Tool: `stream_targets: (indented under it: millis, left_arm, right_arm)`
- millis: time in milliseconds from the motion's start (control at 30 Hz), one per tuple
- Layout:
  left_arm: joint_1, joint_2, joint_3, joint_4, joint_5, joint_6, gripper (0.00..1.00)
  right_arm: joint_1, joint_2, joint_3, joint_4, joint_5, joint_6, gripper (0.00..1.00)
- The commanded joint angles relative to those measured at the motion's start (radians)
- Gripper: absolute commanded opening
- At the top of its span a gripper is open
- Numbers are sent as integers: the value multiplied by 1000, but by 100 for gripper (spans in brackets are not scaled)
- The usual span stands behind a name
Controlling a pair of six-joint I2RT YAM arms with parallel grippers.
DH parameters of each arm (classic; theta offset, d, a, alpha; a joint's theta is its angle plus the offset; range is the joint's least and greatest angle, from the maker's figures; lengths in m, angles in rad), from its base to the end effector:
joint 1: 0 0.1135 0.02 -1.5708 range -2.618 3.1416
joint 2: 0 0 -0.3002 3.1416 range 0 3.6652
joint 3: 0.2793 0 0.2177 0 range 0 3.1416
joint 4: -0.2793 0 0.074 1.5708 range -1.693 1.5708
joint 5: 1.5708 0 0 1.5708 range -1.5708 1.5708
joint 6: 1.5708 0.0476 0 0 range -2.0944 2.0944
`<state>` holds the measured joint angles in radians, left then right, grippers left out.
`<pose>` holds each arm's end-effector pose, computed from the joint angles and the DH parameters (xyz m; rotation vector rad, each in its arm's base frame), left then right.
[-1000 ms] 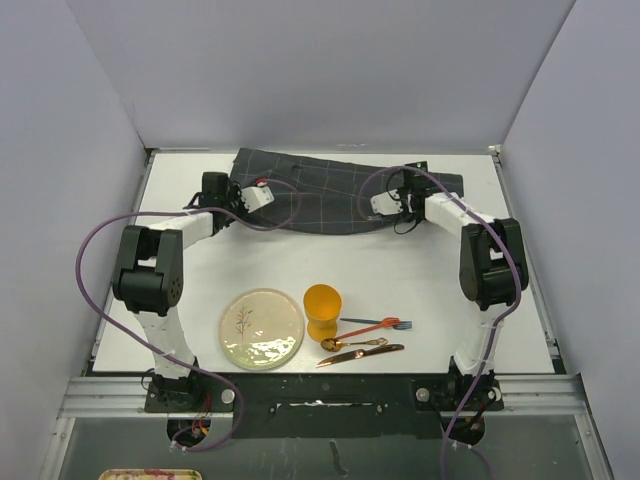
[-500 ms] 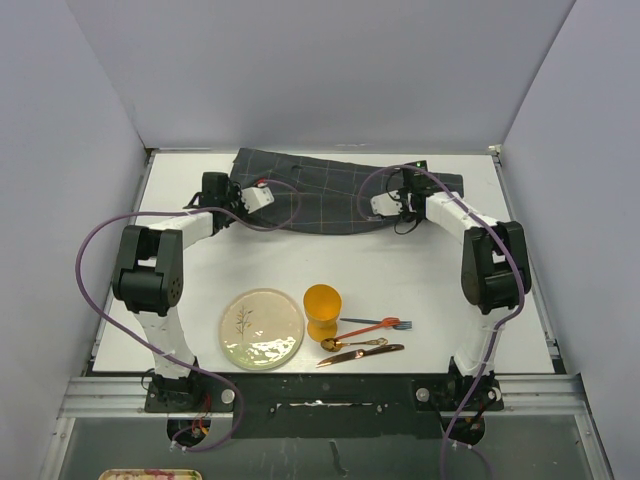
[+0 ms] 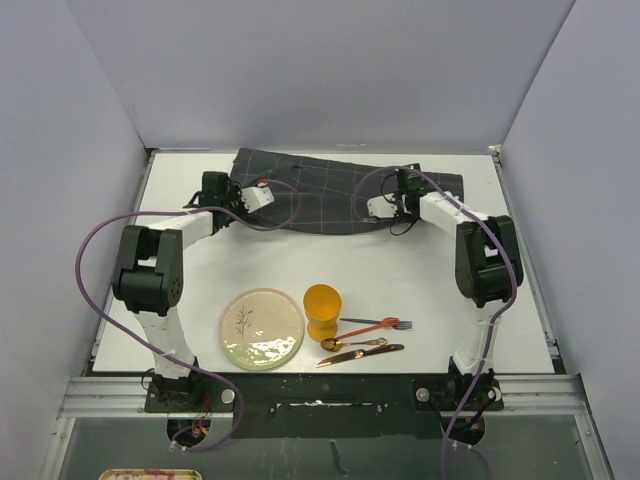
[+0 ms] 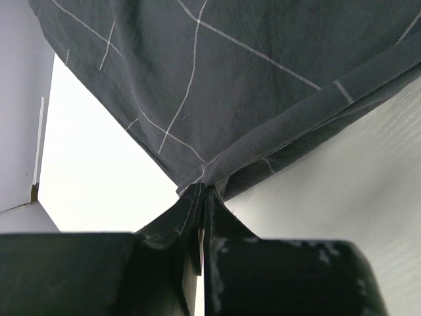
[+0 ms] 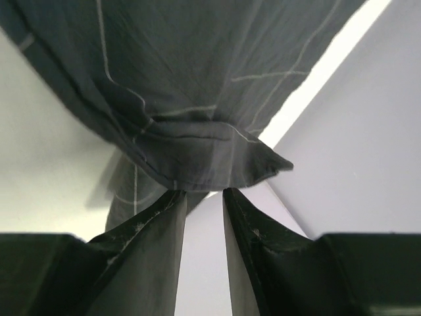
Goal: Set the dinner table for one person
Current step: Flatten out the napkin at the center of the board.
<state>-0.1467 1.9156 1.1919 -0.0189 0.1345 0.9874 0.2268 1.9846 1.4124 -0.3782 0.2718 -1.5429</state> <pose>0.4020 -0.0659 0.2205 1.3040 1.9198 0.2734 0.4110 0.0817 0.2280 -2.0106 1.7985 -0.8199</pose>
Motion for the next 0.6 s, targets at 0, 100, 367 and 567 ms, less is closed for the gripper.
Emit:
stream_targets:
  millis: [0, 100, 367, 567]
  left_arm:
    - [12, 19, 46, 15, 3, 11, 0]
    - [12, 23, 46, 17, 3, 13, 0]
    - [12, 29, 50, 14, 2, 18, 0]
    - [12, 25, 43, 24, 1, 24, 0]
  right_arm:
    - [11, 30, 39, 38, 20, 27, 31]
    - [12, 47, 39, 54, 22, 26, 31]
    - [11, 79, 64, 83, 34, 29, 26]
    - [9, 92, 95, 91, 48, 54, 11]
